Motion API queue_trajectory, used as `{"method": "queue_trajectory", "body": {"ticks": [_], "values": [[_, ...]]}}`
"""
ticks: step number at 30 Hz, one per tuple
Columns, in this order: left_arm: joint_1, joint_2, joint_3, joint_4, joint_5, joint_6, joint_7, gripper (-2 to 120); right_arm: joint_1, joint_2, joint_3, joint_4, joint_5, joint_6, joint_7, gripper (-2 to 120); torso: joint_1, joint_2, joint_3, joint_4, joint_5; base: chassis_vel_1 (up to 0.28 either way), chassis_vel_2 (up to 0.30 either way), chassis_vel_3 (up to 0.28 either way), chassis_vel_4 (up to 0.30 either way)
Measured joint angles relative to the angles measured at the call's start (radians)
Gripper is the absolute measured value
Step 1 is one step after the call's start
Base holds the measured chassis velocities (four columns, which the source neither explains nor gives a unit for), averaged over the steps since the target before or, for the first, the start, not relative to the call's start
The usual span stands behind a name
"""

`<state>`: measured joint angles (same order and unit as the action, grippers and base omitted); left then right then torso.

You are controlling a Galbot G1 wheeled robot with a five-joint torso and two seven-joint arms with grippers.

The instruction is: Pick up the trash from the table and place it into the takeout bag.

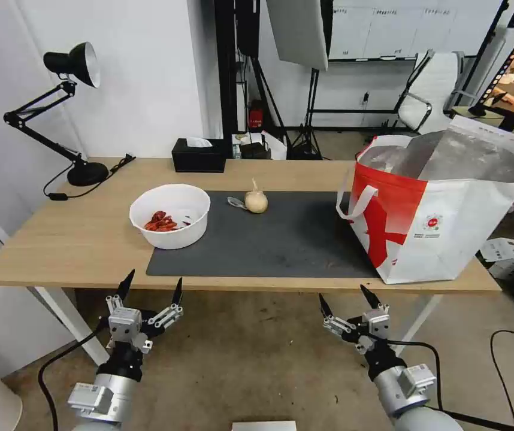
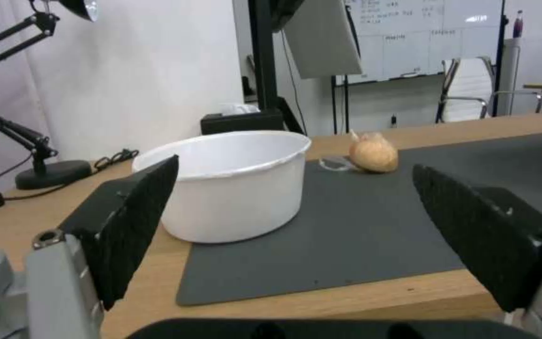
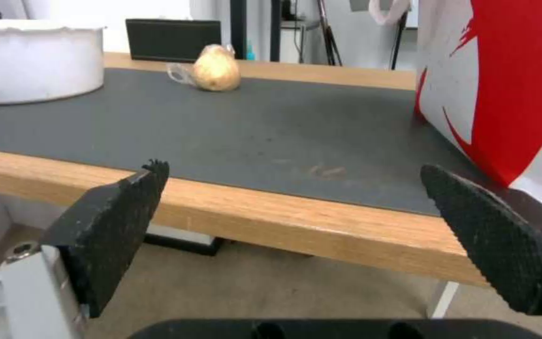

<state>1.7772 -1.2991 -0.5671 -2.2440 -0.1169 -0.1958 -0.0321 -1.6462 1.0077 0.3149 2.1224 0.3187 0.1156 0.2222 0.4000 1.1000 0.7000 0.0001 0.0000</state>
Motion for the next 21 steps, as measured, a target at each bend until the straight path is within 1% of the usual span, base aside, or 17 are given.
{"method": "queue_trajectory", "body": {"ticks": [10, 12, 13, 16, 17, 18, 19, 20, 21], "values": [[-0.003, -0.002, 0.001, 0.01, 0.002, -0.003, 0.0, 100, 0.043, -0.005, -0.031, -0.01, 0.03, -0.019, -0.001, 100, 0.0, 0.0, 0.0, -0.0002, 0.0, 0.0, 0.0, 0.0, 0.0], [-0.028, 0.016, 0.018, 0.023, -0.001, 0.003, 0.0, 100, 0.119, -0.016, -0.055, -0.01, 0.081, -0.041, -0.016, 100, 0.0, 0.0, 0.0, 0.0, 0.0002, 0.0, 0.0, 0.0, 0.0], [-0.028, 0.016, 0.018, 0.023, -0.001, 0.003, 0.0, 100, 0.119, -0.016, -0.055, -0.01, 0.081, -0.041, -0.016, 100, 0.0, 0.0, 0.0, 0.0, 0.0002, 0.0, 0.0, 0.0, 0.0], [-0.066, 0.038, 0.046, 0.045, -0.008, 0.018, 0.003, 100, 0.254, -0.03, -0.084, -0.029, 0.154, -0.09, -0.03, 100, 0.0, 0.0, 0.0, -0.0006, -0.0001, 0.0, 0.0, 0.0, 0.0], [-0.066, 0.038, 0.046, 0.045, -0.008, 0.018, 0.003, 100, 0.254, -0.03, -0.084, -0.029, 0.154, -0.09, -0.03, 100, 0.0, 0.0, 0.0, -0.0006, -0.0001, 0.0, 0.0, 0.0, 0.0], [-0.065, 0.038, 0.048, 0.046, -0.008, 0.018, 0.003, 100, 0.32, -0.038, -0.106, -0.05, 0.18, -0.11, -0.035, 100, 0.0, 0.0, 0.0, -0.0003, 0.0001, 0.0, 0.0, 0.0, 0.0], [-0.064, 0.038, 0.048, 0.046, -0.008, 0.018, 0.003, 100, 0.375, -0.047, -0.132, -0.071, 0.202, -0.122, -0.037, 100, 0.0, 0.0, 0.0, 0.0006, 0.0001, 0.0, 0.0, 0.0, 0.0], [-0.061, 0.037, 0.046, 0.047, -0.008, 0.018, 0.004, 100, 0.445, -0.057, -0.171, -0.101, 0.23, -0.14, -0.037, 100, 0.0, 0.0, 0.0, -0.0003, 0.0005, 0.0, 0.0, 0.0, 0.0], [-0.061, 0.037, 0.046, 0.047, -0.008, 0.018, 0.004, 100, 0.445, -0.057, -0.171, -0.101, 0.23, -0.14, -0.037, 100, 0.0, 0.0, 0.0, -0.0003, 0.0005, 0.0, 0.0, 0.0, 0.0]]}}
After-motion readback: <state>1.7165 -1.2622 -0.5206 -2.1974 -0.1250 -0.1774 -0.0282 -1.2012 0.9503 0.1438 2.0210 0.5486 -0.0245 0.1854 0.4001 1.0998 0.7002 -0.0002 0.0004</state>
